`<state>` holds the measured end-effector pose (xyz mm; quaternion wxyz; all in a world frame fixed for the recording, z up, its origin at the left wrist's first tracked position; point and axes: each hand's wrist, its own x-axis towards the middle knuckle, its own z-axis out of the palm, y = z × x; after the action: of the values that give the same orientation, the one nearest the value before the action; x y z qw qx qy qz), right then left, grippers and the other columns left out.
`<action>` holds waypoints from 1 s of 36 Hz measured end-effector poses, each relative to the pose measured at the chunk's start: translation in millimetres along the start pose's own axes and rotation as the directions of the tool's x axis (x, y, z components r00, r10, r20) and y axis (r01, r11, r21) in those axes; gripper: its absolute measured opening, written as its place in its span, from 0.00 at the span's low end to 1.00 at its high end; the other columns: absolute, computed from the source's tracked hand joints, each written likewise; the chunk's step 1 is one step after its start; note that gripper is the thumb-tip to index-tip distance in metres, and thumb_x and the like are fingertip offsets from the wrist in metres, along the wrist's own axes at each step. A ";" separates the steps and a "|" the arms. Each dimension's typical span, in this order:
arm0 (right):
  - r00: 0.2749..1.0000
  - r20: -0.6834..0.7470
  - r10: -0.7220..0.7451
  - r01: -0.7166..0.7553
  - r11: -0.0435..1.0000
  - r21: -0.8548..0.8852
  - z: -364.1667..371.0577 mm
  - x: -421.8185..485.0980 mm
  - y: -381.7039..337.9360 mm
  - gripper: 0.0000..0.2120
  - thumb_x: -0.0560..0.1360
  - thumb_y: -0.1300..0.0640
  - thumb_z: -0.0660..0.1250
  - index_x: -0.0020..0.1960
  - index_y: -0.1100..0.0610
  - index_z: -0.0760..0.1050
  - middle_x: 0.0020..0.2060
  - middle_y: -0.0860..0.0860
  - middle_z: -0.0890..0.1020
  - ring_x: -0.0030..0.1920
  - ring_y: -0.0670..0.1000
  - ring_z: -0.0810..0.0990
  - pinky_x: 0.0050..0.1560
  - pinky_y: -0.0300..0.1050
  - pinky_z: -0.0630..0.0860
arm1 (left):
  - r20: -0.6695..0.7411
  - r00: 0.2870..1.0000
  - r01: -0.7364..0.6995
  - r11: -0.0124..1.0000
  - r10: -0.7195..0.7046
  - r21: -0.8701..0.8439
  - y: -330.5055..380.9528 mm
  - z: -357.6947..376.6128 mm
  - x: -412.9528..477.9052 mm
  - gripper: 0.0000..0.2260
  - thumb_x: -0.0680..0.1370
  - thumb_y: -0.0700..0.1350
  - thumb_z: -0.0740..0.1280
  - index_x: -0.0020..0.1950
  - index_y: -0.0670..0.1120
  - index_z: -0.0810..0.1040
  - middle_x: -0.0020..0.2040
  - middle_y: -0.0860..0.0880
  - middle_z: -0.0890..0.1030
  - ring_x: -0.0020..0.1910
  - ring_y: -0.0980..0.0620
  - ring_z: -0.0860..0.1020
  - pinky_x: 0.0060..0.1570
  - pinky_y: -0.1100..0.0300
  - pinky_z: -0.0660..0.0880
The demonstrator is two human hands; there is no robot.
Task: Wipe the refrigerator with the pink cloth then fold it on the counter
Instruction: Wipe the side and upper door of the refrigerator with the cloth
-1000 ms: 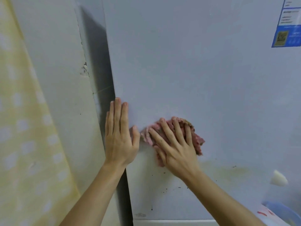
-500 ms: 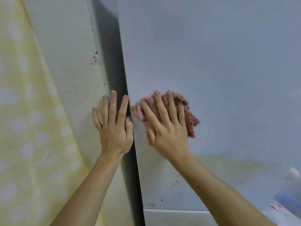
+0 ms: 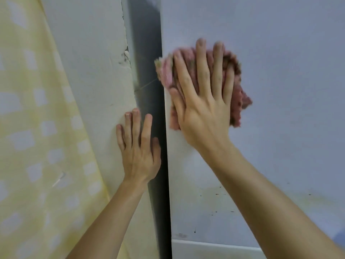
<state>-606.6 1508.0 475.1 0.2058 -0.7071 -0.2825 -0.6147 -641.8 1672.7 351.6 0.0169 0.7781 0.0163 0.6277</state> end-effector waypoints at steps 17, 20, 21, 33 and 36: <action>0.974 0.218 -0.057 0.069 0.997 -0.046 14.4 -186.8 2.1 0.28 0.86 0.43 0.58 0.84 0.44 0.55 0.83 0.51 0.55 0.85 0.55 0.46 0.83 0.59 0.47 | -0.023 0.984 0.173 0.984 -0.174 -0.044 14.9 1.4 -39.2 0.33 0.79 0.37 0.65 0.81 0.30 0.56 0.81 0.28 0.58 0.82 0.29 0.56 0.81 0.34 0.50; 0.971 0.228 -0.064 0.078 0.996 -0.050 16.6 -206.7 4.2 0.28 0.86 0.43 0.58 0.84 0.43 0.55 0.83 0.51 0.54 0.85 0.56 0.48 0.83 0.59 0.46 | 0.011 0.991 0.136 0.991 -0.136 -0.004 5.8 3.6 -57.1 0.33 0.80 0.37 0.65 0.82 0.30 0.55 0.81 0.28 0.58 0.82 0.29 0.56 0.82 0.34 0.50; 0.973 0.222 -0.058 0.070 0.996 -0.047 16.5 -207.0 3.8 0.27 0.87 0.44 0.58 0.84 0.43 0.55 0.83 0.51 0.54 0.85 0.56 0.49 0.83 0.59 0.46 | 0.019 0.991 0.134 0.991 -0.134 0.000 3.1 4.0 -61.3 0.34 0.79 0.37 0.66 0.82 0.31 0.55 0.81 0.28 0.58 0.82 0.30 0.55 0.82 0.35 0.50; 0.997 0.060 0.038 -0.034 0.998 -0.060 17.0 -144.8 -15.0 0.22 0.88 0.45 0.55 0.80 0.47 0.69 0.79 0.57 0.70 0.80 0.64 0.66 0.81 0.64 0.55 | -0.044 0.991 0.126 0.992 -0.126 0.005 1.5 10.3 -75.4 0.30 0.78 0.31 0.66 0.78 0.27 0.59 0.78 0.24 0.62 0.79 0.26 0.59 0.81 0.33 0.52; 0.999 0.028 0.044 -0.043 0.999 -0.022 23.3 -158.1 -16.4 0.21 0.88 0.47 0.56 0.79 0.49 0.70 0.77 0.58 0.71 0.78 0.66 0.68 0.80 0.66 0.58 | -0.069 0.991 0.118 0.993 -0.118 0.001 5.7 17.1 -88.5 0.30 0.77 0.29 0.66 0.78 0.27 0.60 0.77 0.24 0.63 0.79 0.25 0.60 0.80 0.32 0.53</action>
<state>-613.1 1512.1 314.6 0.2077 -0.7239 -0.2634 -0.6029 -643.8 1662.8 261.9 0.0515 0.7538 0.0644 0.6519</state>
